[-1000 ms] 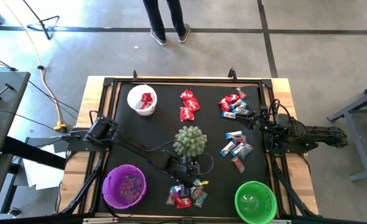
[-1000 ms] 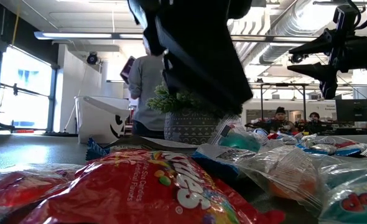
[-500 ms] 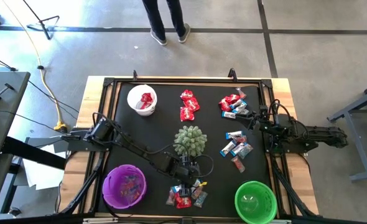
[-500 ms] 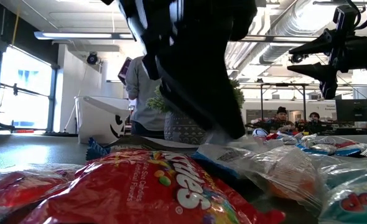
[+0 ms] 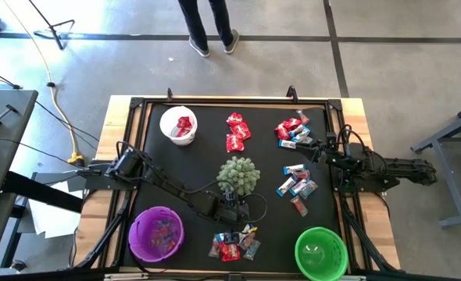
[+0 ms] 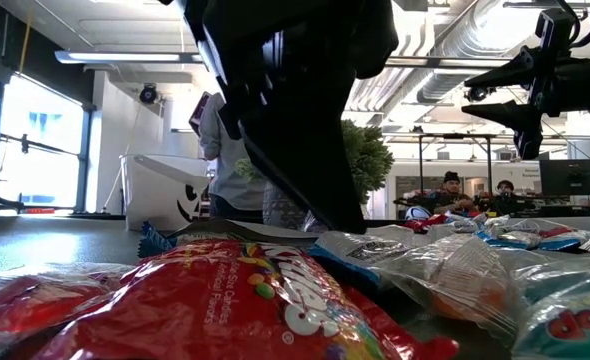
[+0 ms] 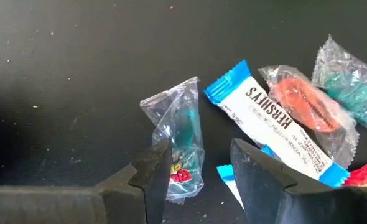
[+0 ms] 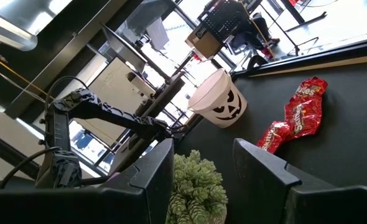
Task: Organize candy in baskets
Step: Put the blue gummy into the purple bucket
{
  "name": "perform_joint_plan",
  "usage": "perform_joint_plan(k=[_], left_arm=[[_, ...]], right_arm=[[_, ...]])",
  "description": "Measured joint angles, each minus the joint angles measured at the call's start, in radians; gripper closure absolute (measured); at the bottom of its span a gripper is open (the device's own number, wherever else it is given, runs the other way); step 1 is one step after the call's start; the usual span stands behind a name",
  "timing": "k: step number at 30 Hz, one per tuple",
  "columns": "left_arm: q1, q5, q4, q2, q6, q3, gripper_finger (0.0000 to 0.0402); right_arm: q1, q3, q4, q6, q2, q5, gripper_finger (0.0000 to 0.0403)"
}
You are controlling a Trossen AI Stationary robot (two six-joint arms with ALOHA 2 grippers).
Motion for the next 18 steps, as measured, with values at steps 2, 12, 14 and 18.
perform_joint_plan(k=[2,12,14,18], left_arm=[[0.000,-0.008,0.006,-0.001,-0.003,0.000,0.0247],[-0.001,-0.024,0.030,-0.004,-0.002,0.000,0.0247],[0.000,-0.026,0.024,-0.004,0.004,0.000,0.0247],[0.008,-0.062,-0.004,-0.004,0.056,0.000,0.0248]], right_arm=[[0.000,0.000,0.000,0.000,0.000,0.000,0.0240],[0.000,0.000,0.000,0.000,0.000,0.000,0.0240],[0.000,0.000,0.000,0.000,0.000,0.000,0.0240],[0.000,0.000,0.000,0.000,0.000,0.000,0.0240]])
